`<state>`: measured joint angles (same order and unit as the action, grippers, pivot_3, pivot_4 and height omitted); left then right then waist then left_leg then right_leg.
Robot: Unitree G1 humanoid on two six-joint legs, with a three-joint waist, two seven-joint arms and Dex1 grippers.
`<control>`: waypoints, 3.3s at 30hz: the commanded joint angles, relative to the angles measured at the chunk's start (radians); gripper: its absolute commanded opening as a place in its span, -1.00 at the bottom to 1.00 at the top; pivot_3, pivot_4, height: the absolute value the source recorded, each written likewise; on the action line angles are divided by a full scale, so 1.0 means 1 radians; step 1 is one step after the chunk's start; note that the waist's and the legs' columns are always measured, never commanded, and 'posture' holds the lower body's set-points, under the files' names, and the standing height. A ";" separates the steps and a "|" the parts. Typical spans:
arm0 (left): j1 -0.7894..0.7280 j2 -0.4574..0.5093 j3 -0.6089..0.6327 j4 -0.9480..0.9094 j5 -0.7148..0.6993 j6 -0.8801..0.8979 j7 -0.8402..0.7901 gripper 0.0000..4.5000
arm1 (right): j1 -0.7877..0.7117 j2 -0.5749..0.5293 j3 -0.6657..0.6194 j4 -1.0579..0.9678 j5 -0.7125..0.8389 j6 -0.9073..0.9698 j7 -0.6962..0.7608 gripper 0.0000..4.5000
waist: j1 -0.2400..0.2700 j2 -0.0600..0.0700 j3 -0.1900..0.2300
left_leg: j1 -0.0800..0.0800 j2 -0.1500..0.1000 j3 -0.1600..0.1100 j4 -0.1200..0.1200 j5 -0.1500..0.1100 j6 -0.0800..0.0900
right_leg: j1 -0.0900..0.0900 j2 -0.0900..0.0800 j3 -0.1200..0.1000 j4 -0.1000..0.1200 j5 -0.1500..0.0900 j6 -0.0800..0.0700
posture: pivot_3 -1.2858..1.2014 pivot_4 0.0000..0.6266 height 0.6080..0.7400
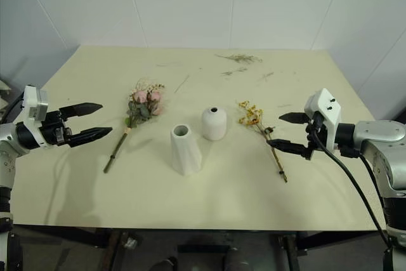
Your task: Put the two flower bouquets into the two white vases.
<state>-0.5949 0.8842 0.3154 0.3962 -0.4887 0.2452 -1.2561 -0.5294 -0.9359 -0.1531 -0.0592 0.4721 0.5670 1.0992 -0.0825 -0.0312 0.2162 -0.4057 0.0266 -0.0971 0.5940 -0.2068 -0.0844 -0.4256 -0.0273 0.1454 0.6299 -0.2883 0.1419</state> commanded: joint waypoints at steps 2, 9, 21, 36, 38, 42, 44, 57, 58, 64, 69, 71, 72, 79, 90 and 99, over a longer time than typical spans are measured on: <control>0.016 0.037 0.066 -0.061 -0.050 0.008 -0.014 0.98 | -0.025 0.019 -0.024 -0.027 0.014 -0.008 -0.033 1.00 | -0.003 0.000 0.000 | 0.000 0.000 0.000 0.000 0.000 0.000 | 0.000 0.000 0.000 0.000 0.000 0.000 | 0.03 -0.52 1.00; 0.025 0.038 0.103 -0.087 -0.103 0.044 -0.040 0.98 | -0.071 0.055 0.011 -0.023 -0.014 0.021 -0.108 1.00 | -0.001 0.000 0.000 | 0.000 0.000 0.000 0.000 0.000 0.000 | 0.000 0.000 0.000 0.000 0.000 0.000 | 0.03 -0.52 1.00; 0.039 -0.010 0.131 -0.149 -0.186 0.061 -0.027 0.98 | -0.140 0.073 0.162 0.075 -0.180 0.221 -0.293 1.00 | -0.003 0.000 0.000 | 0.000 0.001 0.001 0.001 0.000 0.000 | 0.000 0.000 0.000 0.000 0.001 -0.001 | 0.03 -0.52 1.00; 0.065 -0.008 0.155 -0.179 -0.217 0.053 -0.031 0.98 | -0.203 0.160 0.246 0.129 -0.245 0.405 -0.399 1.00 | 0.000 0.000 0.000 | 0.000 0.001 0.001 0.001 0.000 0.000 | -0.001 0.001 0.001 0.000 0.001 -0.001 | 0.03 -0.52 1.00; 0.060 -0.007 0.155 -0.178 -0.220 0.052 -0.034 0.98 | -0.203 0.159 0.243 0.123 -0.246 0.415 -0.398 1.00 | 0.000 0.000 0.000 | -0.001 0.001 0.001 0.001 0.000 0.000 | -0.001 0.001 0.001 0.000 0.001 -0.001 | 0.03 -0.52 1.00; 0.060 -0.011 0.153 -0.178 -0.221 0.048 -0.035 0.98 | -0.197 0.159 0.245 0.096 -0.244 0.451 -0.401 1.00 | -0.005 0.000 0.000 | 0.000 0.001 0.001 0.001 -0.001 0.000 | -0.001 0.001 0.001 0.000 0.001 -0.001 | 0.03 -0.52 1.00; 0.061 -0.015 0.150 -0.179 -0.220 0.047 -0.034 0.98 | -0.195 0.165 0.251 0.090 -0.245 0.461 -0.401 1.00 | -0.005 0.000 0.000 | 0.000 0.002 0.001 0.001 -0.001 0.000 | -0.001 0.002 0.001 0.000 0.001 -0.001 | 0.03 -0.52 1.00; 0.056 -0.012 0.147 -0.170 -0.238 0.054 -0.066 1.00 | -0.258 0.207 0.300 0.189 -0.292 0.531 -0.440 0.73 | -0.003 0.000 0.000 | 0.000 0.001 0.001 0.001 -0.001 0.000 | -0.001 0.002 0.001 0.000 0.001 -0.001 | 0.03 -0.52 1.00; 0.054 -0.012 0.146 -0.168 -0.237 0.053 -0.066 1.00 | -0.261 0.206 0.304 0.195 -0.295 0.527 -0.438 0.60 | -0.003 0.000 0.000 | 0.000 0.001 0.001 0.001 -0.001 0.000 | -0.001 0.002 0.001 0.000 0.001 -0.001 | 0.03 -0.52 1.00; 0.044 -0.015 0.149 -0.163 -0.240 0.051 -0.064 1.00 | -0.276 0.221 0.295 0.223 -0.309 0.511 -0.453 -0.35 | -0.004 0.000 0.000 | 0.000 0.001 0.001 0.001 -0.001 0.000 | -0.001 0.002 0.001 -0.001 0.001 -0.001 | 0.03 -0.52 1.00; 0.051 -0.007 0.159 -0.167 -0.237 0.050 -0.059 1.00 | -0.293 0.242 0.261 0.241 -0.313 0.463 -0.482 -0.99 | -0.004 0.000 0.000 | 0.000 0.001 0.001 0.001 -0.001 0.000 | -0.001 0.002 0.001 -0.001 0.001 -0.001 | 0.03 -0.52 1.00; 0.051 -0.003 0.160 -0.163 -0.235 0.048 -0.058 1.00 | -0.303 0.249 0.250 0.246 -0.314 0.430 -0.494 -0.99 | -0.004 0.000 0.000 | 0.000 0.001 0.001 0.001 -0.001 0.000 | -0.001 0.002 0.001 -0.001 0.001 -0.001 | 0.03 -0.52 1.00; 0.051 -0.002 0.161 -0.161 -0.234 0.047 -0.059 1.00 | -0.308 0.254 0.242 0.248 -0.311 0.425 -0.500 -0.99 | -0.004 0.000 0.000 | 0.000 0.001 0.001 0.001 -0.001 0.000 | -0.001 0.002 0.001 -0.001 0.001 -0.001 | 0.03 -0.52 1.00; 0.053 -0.002 0.157 -0.166 -0.230 0.047 -0.051 1.00 | -0.398 0.324 0.157 0.343 -0.328 0.219 -0.597 -0.99 | -0.006 0.000 0.000 | 0.000 0.002 0.001 0.000 -0.001 0.000 | -0.001 0.002 0.001 0.000 0.001 -0.001 | 0.03 -0.52 1.00; 0.035 -0.013 0.133 -0.154 -0.218 0.039 -0.047 1.00 | -0.487 0.546 0.023 0.501 -0.293 -0.378 -0.703 -0.99 | -0.016 0.000 0.000 | 0.000 0.002 0.001 -0.001 -0.001 0.000 | -0.001 0.001 0.001 0.000 0.001 0.000 | 0.03 -0.52 1.00; 0.014 -0.032 0.106 -0.143 -0.215 0.040 -0.049 1.00 | -0.482 0.757 0.040 0.471 -0.240 -0.550 -0.697 -0.99 | -0.032 0.000 0.000 | 0.000 0.002 0.000 -0.001 -0.001 0.000 | -0.002 0.001 0.000 0.005 0.002 -0.001 | 0.03 -0.52 1.00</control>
<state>-0.5660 0.8471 0.4107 0.2512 -0.7010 0.2966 -1.3038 -0.9966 -0.1962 -0.1042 0.4653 0.2063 0.0697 0.4075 -0.1148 -0.0310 0.2162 -0.4052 0.0282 -0.0970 0.5929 -0.2079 -0.0849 -0.4281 -0.0258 0.1460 0.6358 -0.2869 0.1411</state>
